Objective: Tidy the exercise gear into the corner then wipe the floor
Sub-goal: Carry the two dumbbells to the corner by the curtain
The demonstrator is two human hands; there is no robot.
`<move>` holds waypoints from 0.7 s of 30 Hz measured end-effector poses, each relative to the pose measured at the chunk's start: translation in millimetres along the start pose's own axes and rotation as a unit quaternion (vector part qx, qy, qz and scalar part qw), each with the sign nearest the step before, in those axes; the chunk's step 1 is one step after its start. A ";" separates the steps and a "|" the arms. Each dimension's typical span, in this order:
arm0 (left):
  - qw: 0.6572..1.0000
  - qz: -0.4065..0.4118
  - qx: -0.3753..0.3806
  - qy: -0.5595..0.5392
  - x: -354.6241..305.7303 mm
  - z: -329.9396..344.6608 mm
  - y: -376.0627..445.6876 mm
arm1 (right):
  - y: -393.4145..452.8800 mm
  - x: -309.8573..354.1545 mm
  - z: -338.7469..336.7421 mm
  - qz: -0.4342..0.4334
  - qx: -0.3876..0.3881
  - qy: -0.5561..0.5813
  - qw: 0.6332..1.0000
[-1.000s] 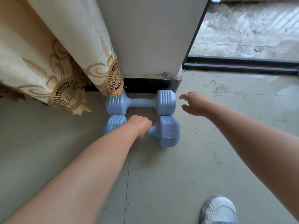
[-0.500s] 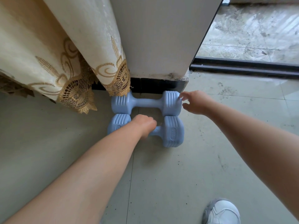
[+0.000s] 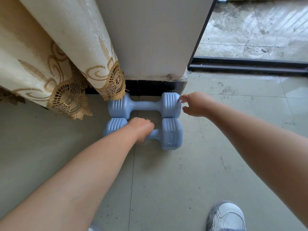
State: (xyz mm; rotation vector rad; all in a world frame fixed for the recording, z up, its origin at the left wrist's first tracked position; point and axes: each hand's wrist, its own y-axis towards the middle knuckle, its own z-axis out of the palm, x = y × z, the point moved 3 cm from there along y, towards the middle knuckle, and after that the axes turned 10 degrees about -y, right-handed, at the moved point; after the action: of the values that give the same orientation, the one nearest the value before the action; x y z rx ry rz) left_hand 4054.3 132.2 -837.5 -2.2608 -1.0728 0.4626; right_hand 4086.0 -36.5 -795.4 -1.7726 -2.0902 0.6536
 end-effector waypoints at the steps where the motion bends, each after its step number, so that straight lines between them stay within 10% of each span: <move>1: 1.000 -0.001 0.001 -0.001 1.2 0.4 -0.5 | 0.1 0.0 0.2 0.000 0.000 0.000 1.000; 21: 1.000 0.002 0.021 -0.008 2.0 -4.9 -8.1 | 8.9 3.3 3.2 0.022 -0.003 0.001 1.000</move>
State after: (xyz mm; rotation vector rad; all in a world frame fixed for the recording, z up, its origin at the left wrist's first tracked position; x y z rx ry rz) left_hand 4053.4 136.1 -828.6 -2.2274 -1.0564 0.5009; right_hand 4091.2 -32.6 -803.1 -1.8257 -2.0591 0.6590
